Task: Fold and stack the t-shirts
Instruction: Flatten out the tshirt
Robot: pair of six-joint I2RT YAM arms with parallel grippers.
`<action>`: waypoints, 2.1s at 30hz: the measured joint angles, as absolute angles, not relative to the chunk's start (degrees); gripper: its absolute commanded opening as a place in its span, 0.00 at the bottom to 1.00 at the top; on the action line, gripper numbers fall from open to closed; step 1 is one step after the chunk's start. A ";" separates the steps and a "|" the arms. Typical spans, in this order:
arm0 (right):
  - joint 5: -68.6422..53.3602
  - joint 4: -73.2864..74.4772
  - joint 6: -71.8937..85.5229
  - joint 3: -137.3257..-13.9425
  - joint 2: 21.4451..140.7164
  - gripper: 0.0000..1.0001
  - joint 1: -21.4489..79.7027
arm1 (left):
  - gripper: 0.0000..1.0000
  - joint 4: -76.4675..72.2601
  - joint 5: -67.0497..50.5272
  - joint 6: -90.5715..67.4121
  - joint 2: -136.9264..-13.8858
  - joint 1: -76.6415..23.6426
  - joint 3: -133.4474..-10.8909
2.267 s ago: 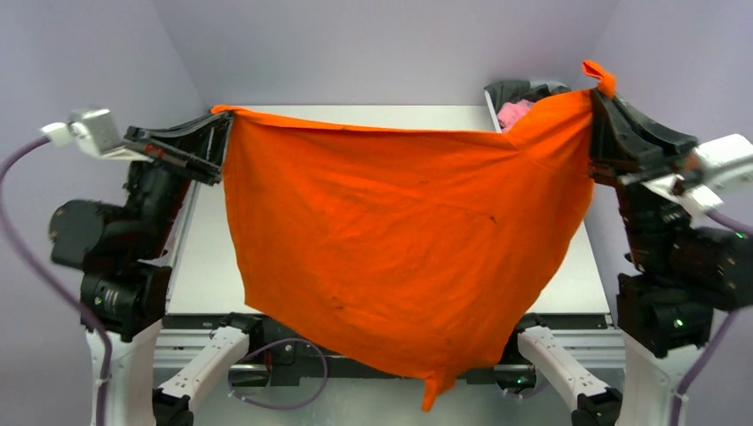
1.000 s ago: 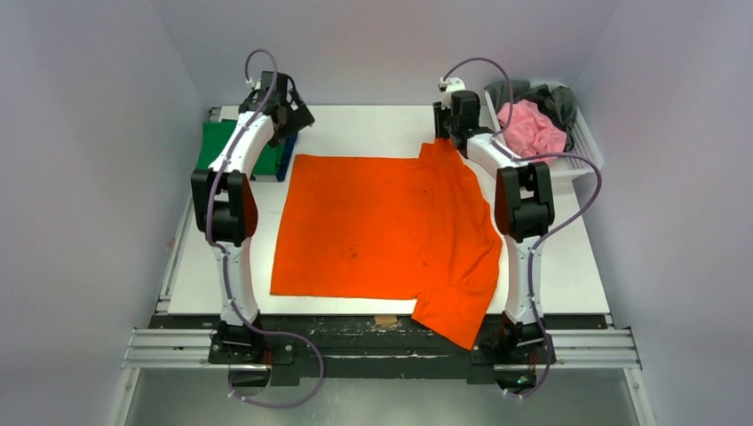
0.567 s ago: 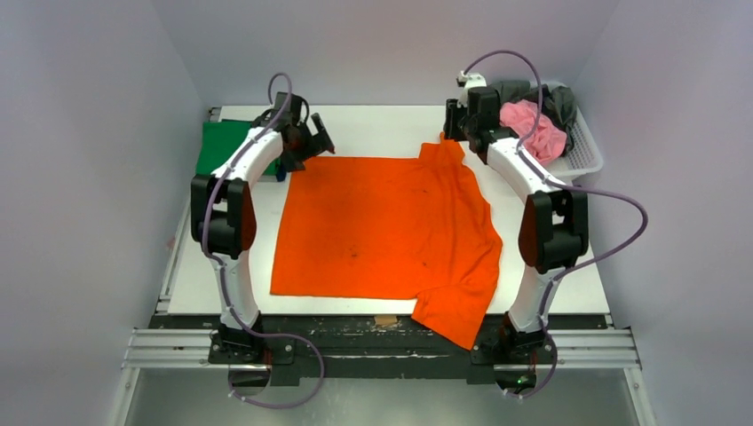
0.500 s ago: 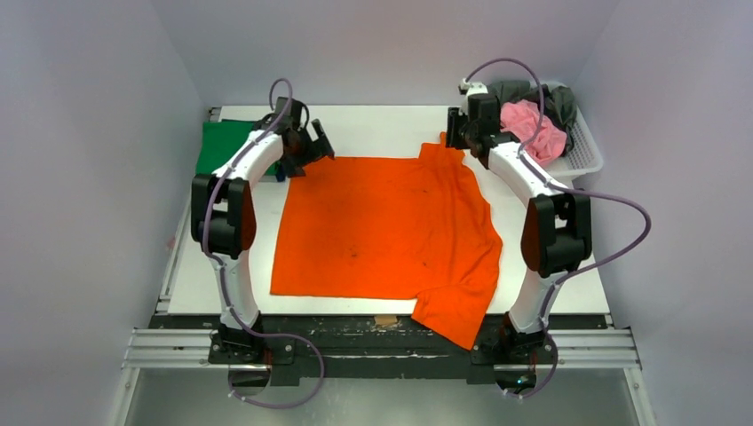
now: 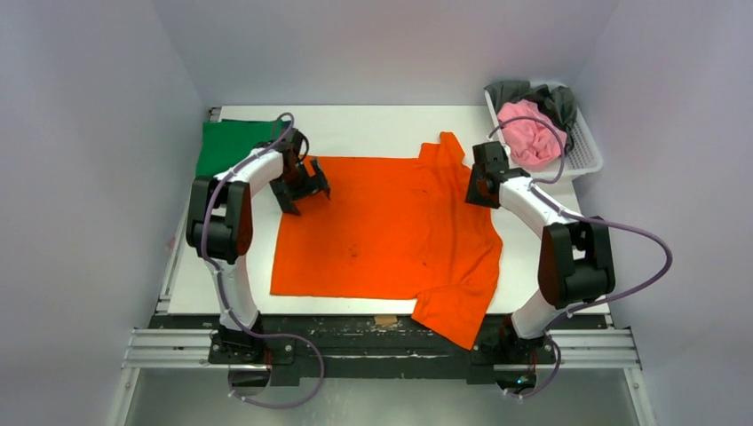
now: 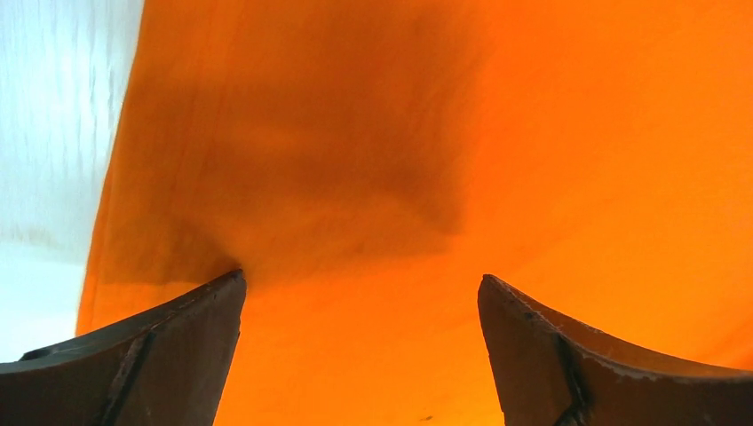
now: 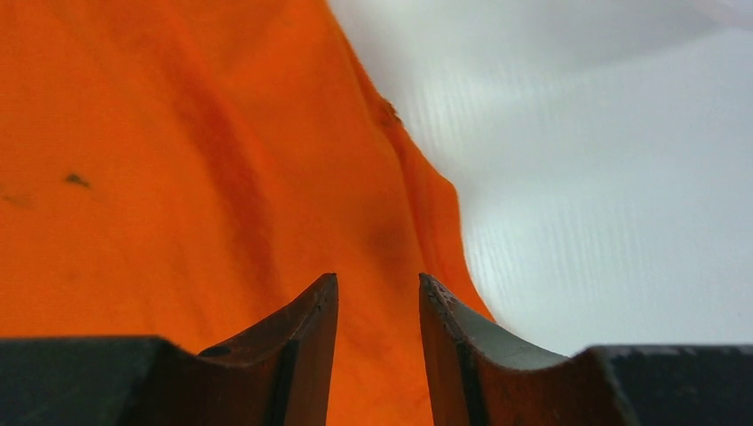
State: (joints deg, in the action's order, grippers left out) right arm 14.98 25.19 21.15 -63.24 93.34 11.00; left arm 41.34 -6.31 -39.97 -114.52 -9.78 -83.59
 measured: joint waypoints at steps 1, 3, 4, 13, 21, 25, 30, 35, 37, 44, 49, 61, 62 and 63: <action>16.12 25.71 21.98 -62.59 92.88 0.37 10.85 | 1.00 42.11 -6.26 -40.01 -113.95 -9.78 -82.67; 17.78 26.24 23.44 -61.36 92.23 0.37 10.41 | 1.00 43.88 -5.72 -40.10 -113.16 -9.78 -81.30; 18.61 26.35 24.34 -60.58 91.79 0.37 10.02 | 1.00 44.86 -5.08 -40.14 -112.79 -9.78 -80.93; 19.79 25.50 27.66 -57.71 91.15 0.33 4.43 | 1.00 50.06 1.26 -40.07 -111.74 -9.72 -79.46; 14.15 21.34 26.81 -57.74 98.24 0.31 2.66 | 1.00 50.87 2.90 -40.01 -110.08 -9.28 -78.28; 11.75 19.64 26.04 -59.02 99.92 0.31 2.72 | 1.00 50.85 3.33 -40.03 -109.36 -9.28 -77.97; 10.28 18.59 25.34 -61.34 101.97 0.31 2.72 | 1.00 50.68 3.42 -40.12 -109.25 -9.28 -77.89; 9.37 18.90 24.18 -61.47 101.93 0.31 2.72 | 1.00 50.68 3.42 -40.91 -109.10 -9.28 -77.89; 9.37 19.77 23.77 -61.69 101.82 0.31 2.72 | 1.00 50.68 3.44 -41.06 -108.95 -9.28 -77.89; 8.40 21.65 22.72 -63.64 101.25 0.31 2.72 | 1.00 50.68 3.46 -41.41 -108.64 -9.28 -77.89; 8.34 22.04 22.11 -65.69 101.19 0.31 2.72 | 1.00 50.68 3.46 -41.41 -108.51 -9.28 -77.89; 9.06 22.68 21.26 -68.60 102.35 0.32 2.72 | 1.00 50.70 3.46 -41.43 -108.47 -9.28 -77.89; 9.17 22.55 21.23 -68.90 102.91 0.32 2.72 | 1.00 50.68 3.46 -41.41 -108.47 -9.28 -77.89; 9.32 22.52 21.19 -69.23 103.72 0.32 2.72 | 1.00 50.70 3.46 -41.41 -108.47 -9.28 -77.89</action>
State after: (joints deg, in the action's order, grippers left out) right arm 9.32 22.52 21.19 -69.23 103.72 2.72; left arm 50.70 3.46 -41.41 -108.47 -9.28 -77.89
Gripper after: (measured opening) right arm 0.317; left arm 0.998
